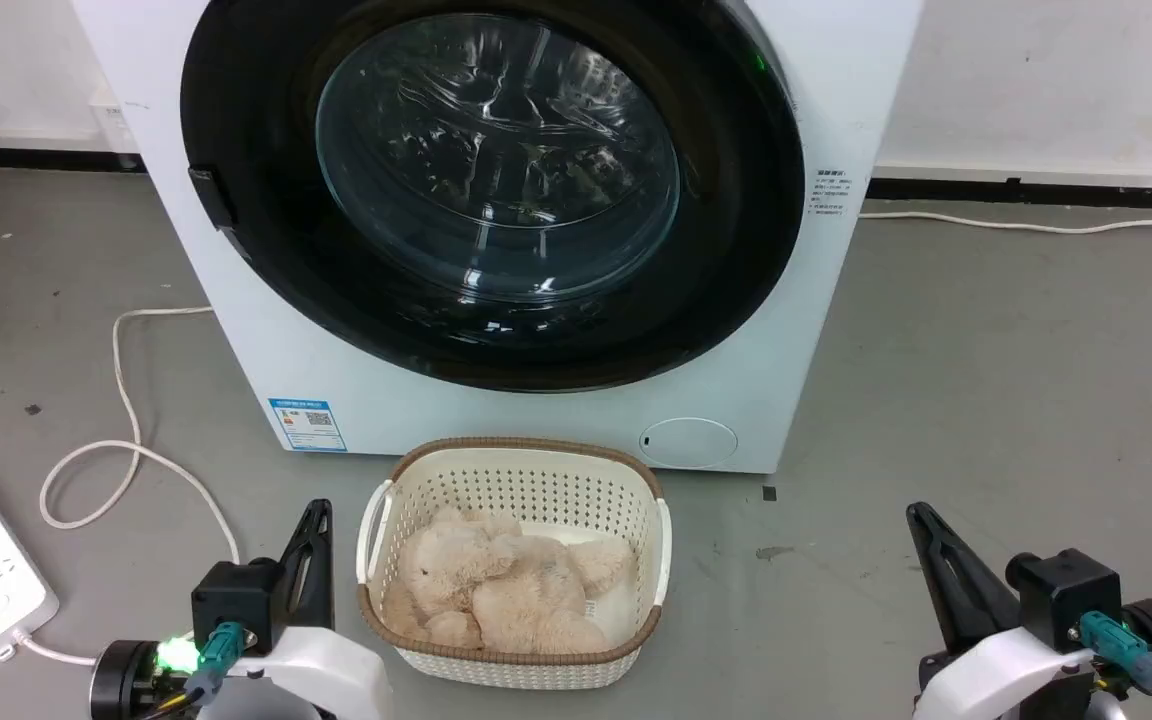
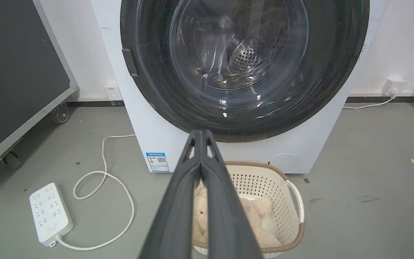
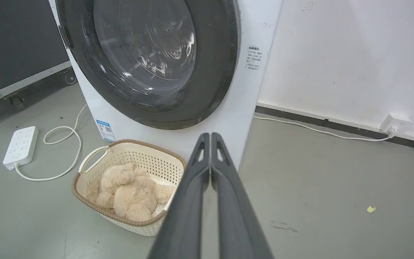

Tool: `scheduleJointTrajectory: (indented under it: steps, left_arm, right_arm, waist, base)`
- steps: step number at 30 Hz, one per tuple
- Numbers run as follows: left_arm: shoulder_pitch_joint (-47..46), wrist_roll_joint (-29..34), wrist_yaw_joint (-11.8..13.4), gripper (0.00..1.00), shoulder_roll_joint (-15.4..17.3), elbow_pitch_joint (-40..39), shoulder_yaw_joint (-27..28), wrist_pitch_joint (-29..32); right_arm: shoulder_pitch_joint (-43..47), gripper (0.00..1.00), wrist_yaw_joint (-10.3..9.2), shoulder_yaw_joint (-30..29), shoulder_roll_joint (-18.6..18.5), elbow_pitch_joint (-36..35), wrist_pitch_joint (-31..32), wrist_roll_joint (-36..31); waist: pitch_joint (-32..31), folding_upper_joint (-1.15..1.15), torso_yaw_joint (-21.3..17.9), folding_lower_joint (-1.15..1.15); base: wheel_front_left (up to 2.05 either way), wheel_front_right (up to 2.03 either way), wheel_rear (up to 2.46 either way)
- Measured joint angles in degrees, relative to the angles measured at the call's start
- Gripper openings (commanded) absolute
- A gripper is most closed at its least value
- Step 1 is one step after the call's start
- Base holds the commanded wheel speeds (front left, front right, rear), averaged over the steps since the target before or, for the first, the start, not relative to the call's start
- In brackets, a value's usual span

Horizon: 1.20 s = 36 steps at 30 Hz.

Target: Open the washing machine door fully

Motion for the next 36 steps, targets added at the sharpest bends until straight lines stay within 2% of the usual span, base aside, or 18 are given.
scheduleJointTrajectory:
  steps: [36]
  left_arm:
    - [0.0, 0.0, 0.0, 0.0, 0.0, 0.0, -0.01, 0.0]
  right_arm:
    - [0.0, 0.0, 0.0, 0.0, 0.0, 0.0, 0.0, 0.0]
  waist:
    - [0.0, 0.0, 0.0, 0.0]
  base:
    - [0.0, 0.0, 0.0]
